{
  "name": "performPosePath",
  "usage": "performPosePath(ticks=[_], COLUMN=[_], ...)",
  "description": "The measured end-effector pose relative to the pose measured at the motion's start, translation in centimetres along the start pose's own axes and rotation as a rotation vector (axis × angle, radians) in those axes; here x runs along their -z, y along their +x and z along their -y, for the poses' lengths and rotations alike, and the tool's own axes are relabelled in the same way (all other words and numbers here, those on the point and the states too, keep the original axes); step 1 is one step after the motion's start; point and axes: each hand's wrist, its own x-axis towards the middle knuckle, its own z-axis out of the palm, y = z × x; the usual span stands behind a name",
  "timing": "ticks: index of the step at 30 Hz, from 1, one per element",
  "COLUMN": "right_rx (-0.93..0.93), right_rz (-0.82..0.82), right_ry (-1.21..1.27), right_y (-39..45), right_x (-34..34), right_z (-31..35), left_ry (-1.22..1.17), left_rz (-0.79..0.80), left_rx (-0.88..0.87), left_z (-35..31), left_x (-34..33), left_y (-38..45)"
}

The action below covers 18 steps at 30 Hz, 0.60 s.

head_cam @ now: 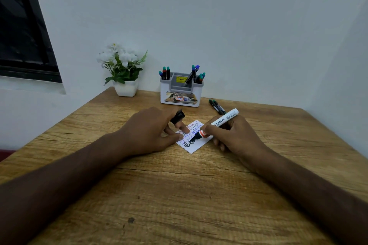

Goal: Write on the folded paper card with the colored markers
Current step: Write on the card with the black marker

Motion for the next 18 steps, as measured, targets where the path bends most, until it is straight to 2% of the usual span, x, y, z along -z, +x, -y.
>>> performPosePath(ticks=[18], right_rx=[0.007], right_rz=[-0.037], right_ry=[0.048], right_y=[0.38], right_x=[0.34], right_z=[-0.40], left_ry=[0.007], left_rz=[0.012], left_rx=[0.019], left_z=[-0.09], left_x=[0.01], left_y=[0.03])
